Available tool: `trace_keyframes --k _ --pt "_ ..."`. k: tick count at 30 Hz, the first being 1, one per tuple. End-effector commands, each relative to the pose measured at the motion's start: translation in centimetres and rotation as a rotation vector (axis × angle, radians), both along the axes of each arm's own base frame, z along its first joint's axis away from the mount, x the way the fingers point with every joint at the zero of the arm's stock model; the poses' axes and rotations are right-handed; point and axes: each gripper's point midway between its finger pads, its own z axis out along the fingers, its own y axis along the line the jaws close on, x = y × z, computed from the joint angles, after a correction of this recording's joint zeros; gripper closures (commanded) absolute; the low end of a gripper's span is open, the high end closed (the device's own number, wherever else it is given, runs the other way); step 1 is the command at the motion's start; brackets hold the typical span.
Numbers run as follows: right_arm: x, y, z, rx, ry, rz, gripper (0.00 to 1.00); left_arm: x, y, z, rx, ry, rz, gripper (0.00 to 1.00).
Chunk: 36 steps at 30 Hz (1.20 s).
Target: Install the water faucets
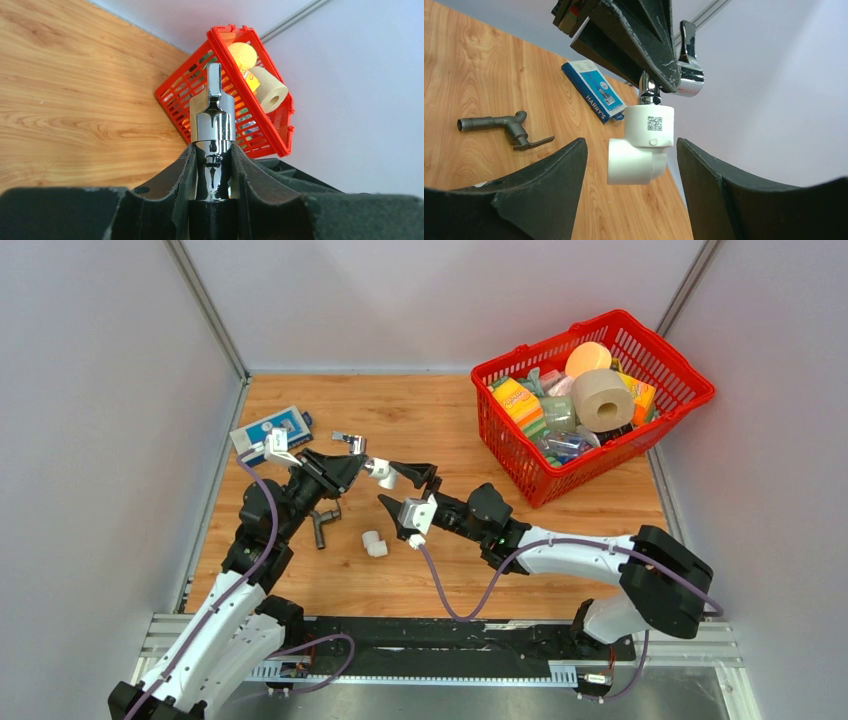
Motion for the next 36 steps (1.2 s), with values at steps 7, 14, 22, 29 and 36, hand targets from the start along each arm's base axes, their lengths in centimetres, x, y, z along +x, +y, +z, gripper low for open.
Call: trace_keyframes --k 7,14,22,29,36 --pt "1.4 1.4 -0.3 0.045 -0.017 -0.032 0.32 -1.2 -0.7 4.4 -0.071 -0.094 -0.066 1.0" --pt "1.4 1.5 0.0 0.061 0.045 0.009 0.56 -1.5 -1.1 4.0 -0.027 -0.114 -0.094 1.0" --pt "0.4 1.1 1.2 0.084 0.231 0.166 1.0 -2.1 -2.2 4.4 0.193 -0.281 -0.189 1.0" --pt "-0.6 0.7 2.7 0.128 0.491 0.366 1.0 -3.3 -3.3 3.9 0.362 -0.497 -0.287 1.0" --pt "-0.7 -0.7 3.7 0.16 0.739 0.566 0.98 -5.5 -3.7 4.7 0.377 -0.719 -0.321 1.0"
